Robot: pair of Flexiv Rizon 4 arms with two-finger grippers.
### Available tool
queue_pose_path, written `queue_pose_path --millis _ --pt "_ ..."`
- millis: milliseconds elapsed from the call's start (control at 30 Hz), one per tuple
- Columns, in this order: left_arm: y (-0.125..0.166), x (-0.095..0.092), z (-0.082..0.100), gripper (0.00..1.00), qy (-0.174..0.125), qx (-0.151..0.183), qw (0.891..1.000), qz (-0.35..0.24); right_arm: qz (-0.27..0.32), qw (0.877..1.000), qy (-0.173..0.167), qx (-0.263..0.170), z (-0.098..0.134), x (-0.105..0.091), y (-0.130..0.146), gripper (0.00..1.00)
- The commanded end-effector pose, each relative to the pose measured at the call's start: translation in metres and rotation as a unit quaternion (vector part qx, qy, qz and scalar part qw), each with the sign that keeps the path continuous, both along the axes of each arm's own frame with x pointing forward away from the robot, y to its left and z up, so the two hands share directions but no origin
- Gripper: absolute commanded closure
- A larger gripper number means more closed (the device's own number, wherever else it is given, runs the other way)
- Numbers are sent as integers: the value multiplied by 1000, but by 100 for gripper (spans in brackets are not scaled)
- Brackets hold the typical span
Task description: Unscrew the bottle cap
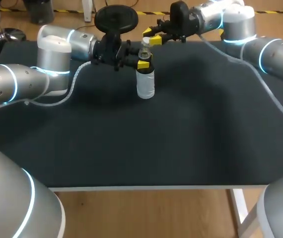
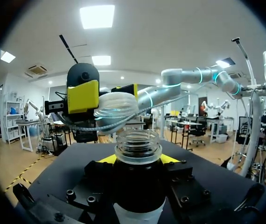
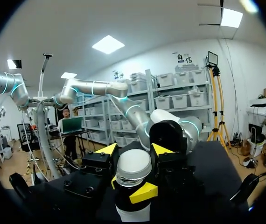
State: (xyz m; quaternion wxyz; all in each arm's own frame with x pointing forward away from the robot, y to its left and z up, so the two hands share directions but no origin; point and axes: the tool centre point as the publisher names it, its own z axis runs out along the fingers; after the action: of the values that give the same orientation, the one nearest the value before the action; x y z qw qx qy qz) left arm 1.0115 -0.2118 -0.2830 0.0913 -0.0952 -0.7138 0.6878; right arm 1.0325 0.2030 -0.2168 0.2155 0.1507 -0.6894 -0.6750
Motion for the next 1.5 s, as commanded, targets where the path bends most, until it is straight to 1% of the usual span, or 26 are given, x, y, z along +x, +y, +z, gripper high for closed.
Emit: queue_pose_path --millis 33,133,200,233,333,433,567,700,800,833,867,900,933,967,1000,1033,1067,1100,1200,1500 --pt "0 0 1 100 0 1 1000 1 105 994 -2 6 3 11 -18 100" --pt "0 0 1 100 0 1 1000 1 66 998 -2 -1 4 12 -34 100" --pt "0 0 1 100 0 1 1000 1 30 999 -6 -20 2 13 -45 100" --pt "0 0 1 100 0 1 1000 1 15 1000 -7 -22 1 14 -51 100" --pt "0 0 1 100 0 1 1000 1 -29 998 -2 -48 -6 12 -69 100" --pt "0 0 1 100 0 1 1000 1 -33 997 19 -60 -15 1 -80 100" --pt "0 0 1 100 0 1 1000 1 -51 995 36 -81 -27 -9 -87 100" --pt "0 0 1 100 0 1 1000 1 -63 992 45 -99 -36 -13 -90 100" --pt "0 0 1 100 0 1 1000 1 -73 991 47 -99 -39 -14 -91 100" --pt "0 0 1 100 0 1 1000 1 -79 991 47 -98 -40 -15 -90 98" --pt "0 0 1 100 0 1 1000 1 -83 991 47 -98 -40 -15 -90 76" --pt "0 0 1 100 0 1 1000 1 -89 990 47 -97 -41 -16 -90 9" --pt "0 0 1 100 0 1 1000 1 -96 990 47 -94 -41 -16 -90 0" --pt "0 0 1 100 0 1 1000 1 -107 989 44 -92 -41 -17 -90 0" --pt "0 0 1 85 0 1 1000 1 -117 989 45 -85 -41 -16 -91 0" --pt "0 0 1 42 0 1 1000 1 -116 989 43 -75 -40 -16 -92 0" --pt "0 0 1 7 0 1 1000 1 -123 989 46 -66 -40 -17 -92 0" --pt "0 0 1 0 0 1 1000 1 -134 988 47 -55 -39 -16 -94 0" --pt "0 0 1 0 0 1 1000 1 -145 987 50 -42 -38 -17 -95 0" --pt "0 0 1 0 0 1 1000 1 -145 987 50 -42 -38 -17 -95 0"
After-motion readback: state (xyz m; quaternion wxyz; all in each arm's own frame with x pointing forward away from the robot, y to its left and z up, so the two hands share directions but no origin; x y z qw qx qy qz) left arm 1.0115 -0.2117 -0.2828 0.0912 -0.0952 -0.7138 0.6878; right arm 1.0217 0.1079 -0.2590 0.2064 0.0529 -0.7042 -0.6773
